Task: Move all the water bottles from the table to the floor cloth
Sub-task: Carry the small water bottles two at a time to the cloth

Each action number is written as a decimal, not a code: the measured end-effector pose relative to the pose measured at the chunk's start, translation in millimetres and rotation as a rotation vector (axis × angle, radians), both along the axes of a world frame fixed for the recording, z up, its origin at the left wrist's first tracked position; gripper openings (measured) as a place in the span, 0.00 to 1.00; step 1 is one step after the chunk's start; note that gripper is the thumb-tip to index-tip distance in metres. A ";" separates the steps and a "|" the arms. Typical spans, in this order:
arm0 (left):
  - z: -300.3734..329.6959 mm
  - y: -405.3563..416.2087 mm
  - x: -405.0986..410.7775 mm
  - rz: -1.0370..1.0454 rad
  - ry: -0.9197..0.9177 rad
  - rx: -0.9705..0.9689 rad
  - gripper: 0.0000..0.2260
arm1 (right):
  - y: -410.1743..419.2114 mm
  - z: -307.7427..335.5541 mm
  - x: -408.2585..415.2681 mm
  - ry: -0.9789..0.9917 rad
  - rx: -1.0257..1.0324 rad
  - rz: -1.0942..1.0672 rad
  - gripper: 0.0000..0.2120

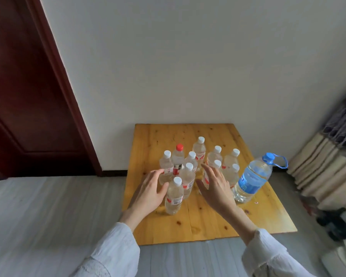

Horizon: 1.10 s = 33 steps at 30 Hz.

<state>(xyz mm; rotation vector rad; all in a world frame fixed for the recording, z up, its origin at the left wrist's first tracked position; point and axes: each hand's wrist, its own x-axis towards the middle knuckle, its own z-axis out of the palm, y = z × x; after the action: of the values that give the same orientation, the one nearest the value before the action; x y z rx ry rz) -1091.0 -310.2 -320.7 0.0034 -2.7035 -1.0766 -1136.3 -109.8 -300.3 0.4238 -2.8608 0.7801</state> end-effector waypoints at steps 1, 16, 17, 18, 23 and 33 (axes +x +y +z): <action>-5.1 -4.0 -12.2 -0.018 -0.025 0.008 0.20 | -4.7 -6.7 -9.8 -0.025 0.001 -0.017 0.25; -116.4 2.0 -71.4 -0.111 -0.483 0.159 0.43 | -13.6 -125.6 -103.2 -0.399 -0.137 -0.080 0.32; -121.4 3.6 -73.4 -0.111 -0.475 0.165 0.43 | -16.0 -131.5 -107.9 -0.416 -0.146 -0.076 0.33; -126.5 5.2 -76.1 -0.113 -0.462 0.181 0.42 | -18.7 -137.1 -112.0 -0.428 -0.155 -0.068 0.34; -145.6 8.8 -87.6 -0.039 -0.442 0.271 0.35 | -31.2 -156.3 -123.3 -0.409 -0.265 -0.043 0.39; -144.8 9.4 -89.2 0.131 -0.425 0.382 0.33 | -17.0 -161.3 -126.2 -0.423 -0.447 -0.042 0.36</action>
<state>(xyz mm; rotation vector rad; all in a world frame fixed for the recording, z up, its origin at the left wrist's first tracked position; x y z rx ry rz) -1180.2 -300.8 -465.5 0.5201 -2.7384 -1.6914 -1262.5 -126.8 -461.6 0.1500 -2.9012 1.6197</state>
